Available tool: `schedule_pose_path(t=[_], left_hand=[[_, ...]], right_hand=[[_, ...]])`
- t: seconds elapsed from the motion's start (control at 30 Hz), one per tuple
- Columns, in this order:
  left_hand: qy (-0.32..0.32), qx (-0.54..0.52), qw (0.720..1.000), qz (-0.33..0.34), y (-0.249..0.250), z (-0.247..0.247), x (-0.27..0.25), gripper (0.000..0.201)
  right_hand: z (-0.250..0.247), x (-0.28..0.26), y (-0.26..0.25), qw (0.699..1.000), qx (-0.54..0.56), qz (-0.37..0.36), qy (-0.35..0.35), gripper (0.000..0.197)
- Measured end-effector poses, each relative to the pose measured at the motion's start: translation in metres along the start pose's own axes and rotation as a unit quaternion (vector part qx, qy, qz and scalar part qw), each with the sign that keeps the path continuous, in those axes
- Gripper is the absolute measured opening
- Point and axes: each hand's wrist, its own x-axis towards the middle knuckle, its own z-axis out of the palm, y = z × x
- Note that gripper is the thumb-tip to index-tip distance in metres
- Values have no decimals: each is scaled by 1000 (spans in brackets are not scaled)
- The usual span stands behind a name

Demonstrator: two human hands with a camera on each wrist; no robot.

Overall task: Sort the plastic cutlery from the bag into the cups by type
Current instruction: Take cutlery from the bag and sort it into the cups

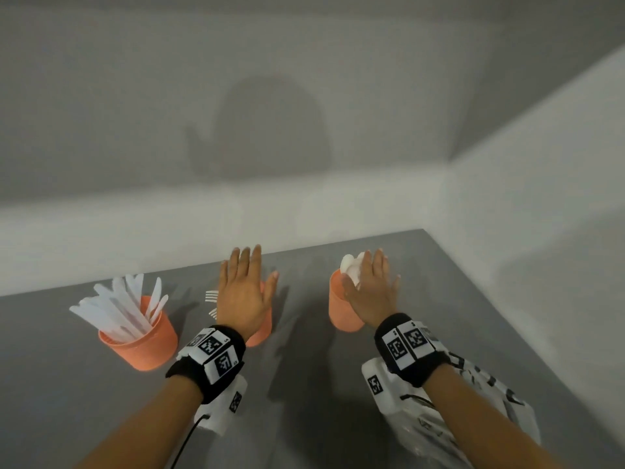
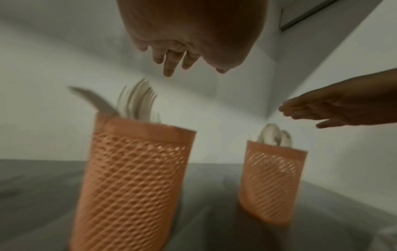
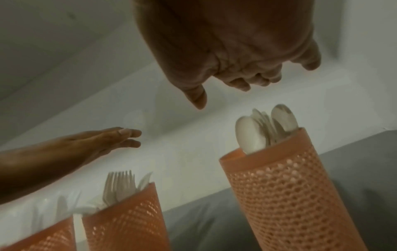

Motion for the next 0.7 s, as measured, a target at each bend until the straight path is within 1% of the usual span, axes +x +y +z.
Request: schedule_pose_path(t=[0.1,0.17,0.23,0.3,0.33,0.4,0.43,0.47,0.5,0.53,0.57,0.6,0.63,0.7], left_hand=[[5,-138,990,21,34,-12,-12,69],[-8,-227,973,30,57,-13,-20,55],[-47,-298,953,34,83,-10,-31,42],[-92,-344,934,39,105,0,-45,23],[-116,-358,926,43,114,7,-52,21],[-173,-382,906,60,130,22,-68,20],[-203,-375,902,73,135,31,-75,12],[-225,-353,904,84,140,39,-80,5],[-245,-325,909,90,146,49,-85,14],[-276,-294,911,82,151,56,-89,20],[-311,-265,911,59,156,60,-93,23],[-343,-231,910,36,160,65,-97,27],[-363,-208,908,23,162,68,-99,33],[-372,-184,910,17,164,73,-102,42]], right_hand=[[-20,-8,6,997,61,-41,30,58],[-38,-18,12,988,143,-61,12,44],[-56,-34,22,978,195,-62,-31,29],[-68,-52,40,979,184,-61,-54,16],[-73,-61,52,980,177,-53,-70,14],[-77,-77,74,985,130,-31,-109,18],[-76,-84,85,988,81,-13,-134,21],[-75,-91,95,987,25,4,-156,25],[-72,-97,102,984,-33,19,-172,31],[-68,-103,109,979,-84,32,-182,32],[-64,-108,116,973,-119,51,-192,25],[-61,-113,122,968,-139,55,-202,14],[-55,-115,129,964,-152,62,-209,25],[-42,-119,140,959,-174,59,-215,57]])
